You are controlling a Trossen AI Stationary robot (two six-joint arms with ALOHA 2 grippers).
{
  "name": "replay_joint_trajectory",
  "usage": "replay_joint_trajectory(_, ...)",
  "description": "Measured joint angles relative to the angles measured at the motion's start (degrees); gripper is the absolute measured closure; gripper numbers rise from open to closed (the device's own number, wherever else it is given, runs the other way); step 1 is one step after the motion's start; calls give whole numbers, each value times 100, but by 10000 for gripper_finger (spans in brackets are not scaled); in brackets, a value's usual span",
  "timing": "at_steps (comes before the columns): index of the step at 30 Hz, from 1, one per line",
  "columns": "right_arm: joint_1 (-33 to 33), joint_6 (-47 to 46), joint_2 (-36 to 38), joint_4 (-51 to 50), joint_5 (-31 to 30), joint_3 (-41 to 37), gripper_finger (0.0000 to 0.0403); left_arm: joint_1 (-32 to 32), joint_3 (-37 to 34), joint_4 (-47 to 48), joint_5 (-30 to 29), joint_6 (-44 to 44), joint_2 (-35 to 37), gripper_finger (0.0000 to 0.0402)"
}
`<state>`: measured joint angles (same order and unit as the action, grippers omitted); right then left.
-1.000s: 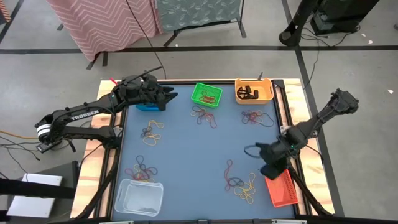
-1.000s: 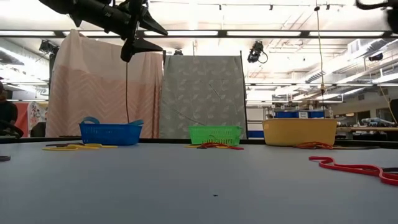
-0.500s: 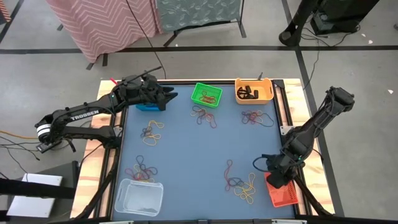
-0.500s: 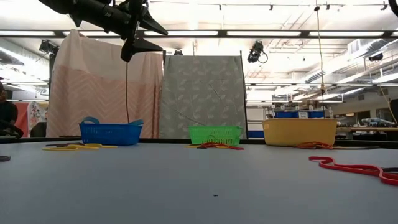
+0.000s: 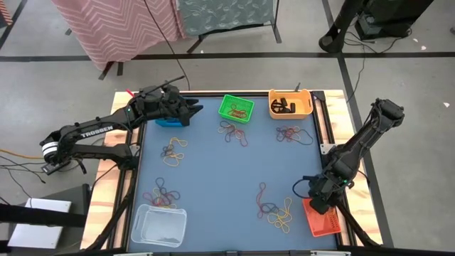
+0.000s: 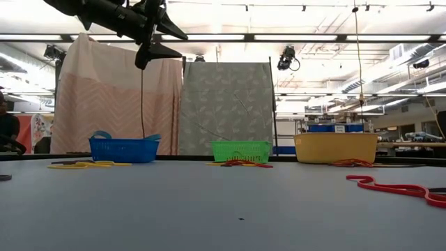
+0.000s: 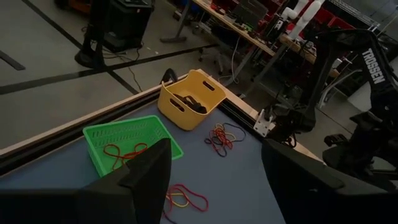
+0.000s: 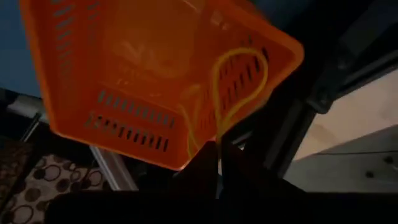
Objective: Sort rubber bands into baskets
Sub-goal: Put the yellow rubber band into the orange bin
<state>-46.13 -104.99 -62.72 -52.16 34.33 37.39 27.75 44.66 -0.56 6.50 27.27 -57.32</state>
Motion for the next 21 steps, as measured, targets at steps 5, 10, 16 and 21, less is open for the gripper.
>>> replay_joint_trajectory(5, 91, -8, 0, 417, -248, 0, 364, 0, 0, 0, 0, 0, 0, 149)
replay_joint_trajectory(10, 116, -257, 0, 758, -632, 0, 344, 0, 0, 0, -2, 0, 0, 149)
replay_joint_trajectory(16, 116, -284, 0, 1035, -727, 0, 279, 0, 0, 0, -2, 0, 0, 149)
replay_joint_trajectory(21, 219, -288, 0, 1718, -791, 0, 223, 2, 0, 0, -2, 0, 0, 149)
